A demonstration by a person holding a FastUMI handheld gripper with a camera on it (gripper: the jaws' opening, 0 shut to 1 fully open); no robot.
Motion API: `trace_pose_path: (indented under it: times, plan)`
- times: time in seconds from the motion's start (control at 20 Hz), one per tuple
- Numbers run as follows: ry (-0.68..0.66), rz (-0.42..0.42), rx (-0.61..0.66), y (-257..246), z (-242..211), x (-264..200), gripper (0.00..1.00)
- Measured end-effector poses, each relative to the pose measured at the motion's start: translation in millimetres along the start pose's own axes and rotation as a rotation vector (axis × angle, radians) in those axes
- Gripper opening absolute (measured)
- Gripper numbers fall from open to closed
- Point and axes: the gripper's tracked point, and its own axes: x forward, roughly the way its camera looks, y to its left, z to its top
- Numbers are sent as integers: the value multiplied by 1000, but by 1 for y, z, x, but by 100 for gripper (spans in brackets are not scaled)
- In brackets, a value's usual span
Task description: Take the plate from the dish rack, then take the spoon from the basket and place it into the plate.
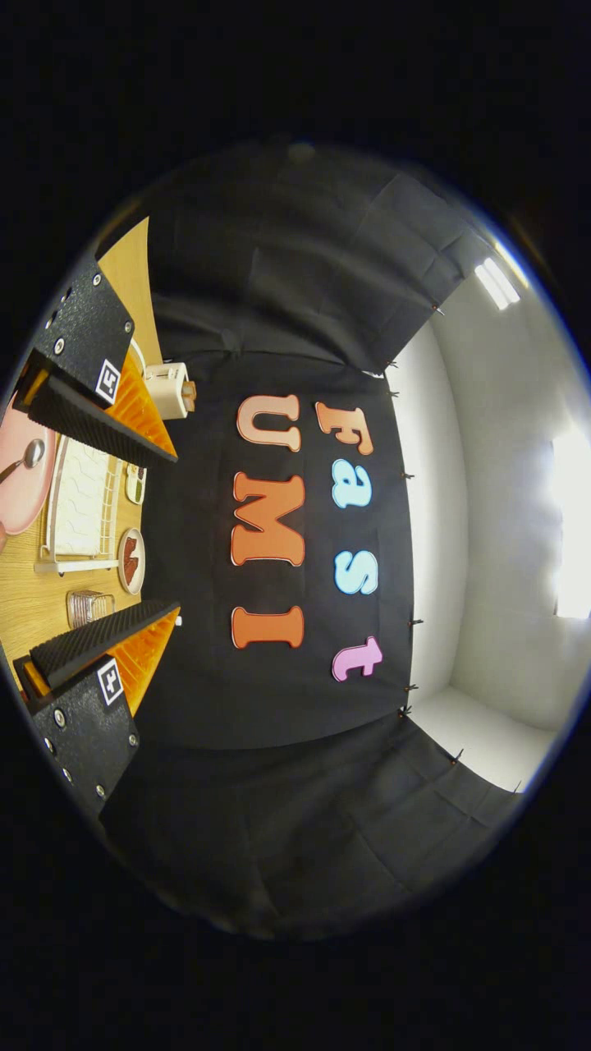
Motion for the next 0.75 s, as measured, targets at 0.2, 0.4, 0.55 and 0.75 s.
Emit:
trace_pose_path:
  times: [0.2, 0.4, 0.55, 0.75]
  plan:
    - [-6, 8, -14, 5, 0, 2, 96]
    - [-11, 12, -10, 9, 1, 2, 96]
    - [-14, 19, -9, 10, 1, 2, 97]
    - [-19, 21, -18, 13, 4, 0, 96]
